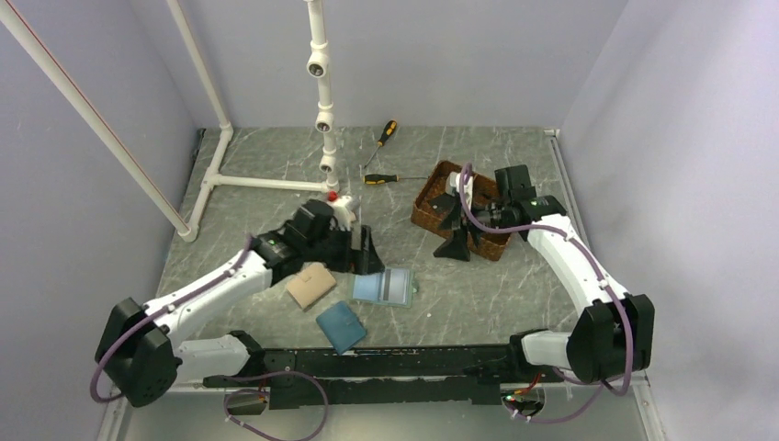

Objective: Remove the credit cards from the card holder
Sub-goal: Remove the credit card from the card holder.

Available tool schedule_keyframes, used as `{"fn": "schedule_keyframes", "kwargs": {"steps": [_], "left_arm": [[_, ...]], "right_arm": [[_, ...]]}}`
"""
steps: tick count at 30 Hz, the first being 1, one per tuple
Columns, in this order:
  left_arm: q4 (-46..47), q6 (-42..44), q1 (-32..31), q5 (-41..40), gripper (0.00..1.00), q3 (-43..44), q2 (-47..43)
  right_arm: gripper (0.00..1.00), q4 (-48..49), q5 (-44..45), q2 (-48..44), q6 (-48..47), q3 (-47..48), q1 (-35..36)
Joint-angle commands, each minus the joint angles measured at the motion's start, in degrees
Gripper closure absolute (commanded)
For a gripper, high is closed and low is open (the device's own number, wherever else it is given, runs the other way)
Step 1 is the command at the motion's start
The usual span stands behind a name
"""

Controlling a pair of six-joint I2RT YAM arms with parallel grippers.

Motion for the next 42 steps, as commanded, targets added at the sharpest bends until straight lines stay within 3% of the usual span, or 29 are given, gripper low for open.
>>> {"fn": "schedule_keyframes", "kwargs": {"steps": [1,3,5,9,16,29,36,39,42], "left_arm": [[-2.7,-6.9,-12.8,-21.1,0.07,4.8,5.6],[-10.0,-8.1,-17.6,-30.7,0.07,9.8,11.6],[-14.8,-9.5,-20.4,-35.1,0.07,13.9,17.5],[-13.3,-7.4,-23.3,-34.8,0.13,17.8,24.9],[-12.3,-6.4,-24.4,-34.5,0.13,20.3,31.4],[-10.1,-6.9,-24.5,-34.6,0.12,20.8,35.3],[-3.9,-5.1,-24.8,-36.6,0.13,16.4,29.7],[-4.9,-5.4,-24.8,-38.2,0.11,16.0,28.7],[-8.5,-7.4,-24.8,-41.0,0.02,16.6,28.5]], "right_arm": [[0.20,2.5,-4.5,0.6,-5.6,-1.8,-0.2],[0.20,3.5,-0.6,2.0,-2.9,-0.9,-0.2],[0.20,2.5,2.0,3.3,-2.6,0.1,-0.2],[0.19,1.9,3.5,4.9,-1.7,1.1,-0.2],[0.19,2.4,3.6,5.0,-1.1,1.0,-0.2],[0.19,0.4,3.9,8.8,-2.0,2.4,-0.2],[0.19,-1.2,3.9,10.4,-3.0,3.2,-0.2],[0.19,-1.3,4.1,10.6,-3.1,3.4,-0.2],[0.19,-1.7,4.0,10.8,-3.1,3.7,-0.2]]}}
